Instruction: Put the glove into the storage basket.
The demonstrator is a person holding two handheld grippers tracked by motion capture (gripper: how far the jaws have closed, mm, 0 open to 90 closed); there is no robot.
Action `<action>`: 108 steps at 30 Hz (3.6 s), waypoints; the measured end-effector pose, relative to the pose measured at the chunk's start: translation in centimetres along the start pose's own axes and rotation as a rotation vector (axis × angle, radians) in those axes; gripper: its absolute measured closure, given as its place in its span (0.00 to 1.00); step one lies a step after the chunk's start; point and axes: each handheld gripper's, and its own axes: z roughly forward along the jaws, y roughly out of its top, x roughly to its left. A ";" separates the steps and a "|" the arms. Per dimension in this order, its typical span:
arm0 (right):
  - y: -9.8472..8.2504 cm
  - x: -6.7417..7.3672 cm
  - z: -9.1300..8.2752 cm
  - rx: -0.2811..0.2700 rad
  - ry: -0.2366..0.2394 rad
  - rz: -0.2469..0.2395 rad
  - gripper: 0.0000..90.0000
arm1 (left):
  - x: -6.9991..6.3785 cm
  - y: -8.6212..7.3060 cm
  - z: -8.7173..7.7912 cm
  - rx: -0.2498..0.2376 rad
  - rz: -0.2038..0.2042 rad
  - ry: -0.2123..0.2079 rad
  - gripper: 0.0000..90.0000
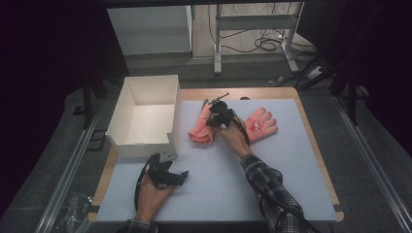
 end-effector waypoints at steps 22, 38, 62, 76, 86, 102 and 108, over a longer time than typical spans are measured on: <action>-0.6 0.0 -3.1 -0.095 0.056 0.004 0.98 | 0.0 0.0 0.0 0.001 0.001 0.000 0.04; -3.5 1.3 -9.5 -0.182 0.206 0.001 0.98 | 0.0 0.0 0.0 -0.003 -0.004 0.001 0.04; -13.5 4.4 -10.7 -0.128 0.274 -0.017 0.96 | -0.1 0.0 0.0 -0.003 -0.006 0.002 0.04; -12.0 0.2 -13.5 -0.181 0.099 -0.041 0.63 | 0.0 0.0 0.0 -0.002 -0.002 0.003 0.04; -11.7 -4.6 -13.9 -0.201 -0.017 0.075 0.59 | 0.0 0.0 0.0 -0.004 -0.004 0.002 0.04; -10.7 -10.1 -9.7 -0.145 -0.091 0.248 0.42 | 0.0 0.0 0.0 -0.002 -0.004 0.001 0.04; -10.7 -10.3 -8.5 -0.111 -0.077 0.273 0.57 | 0.0 0.0 0.0 -0.003 -0.003 0.002 0.04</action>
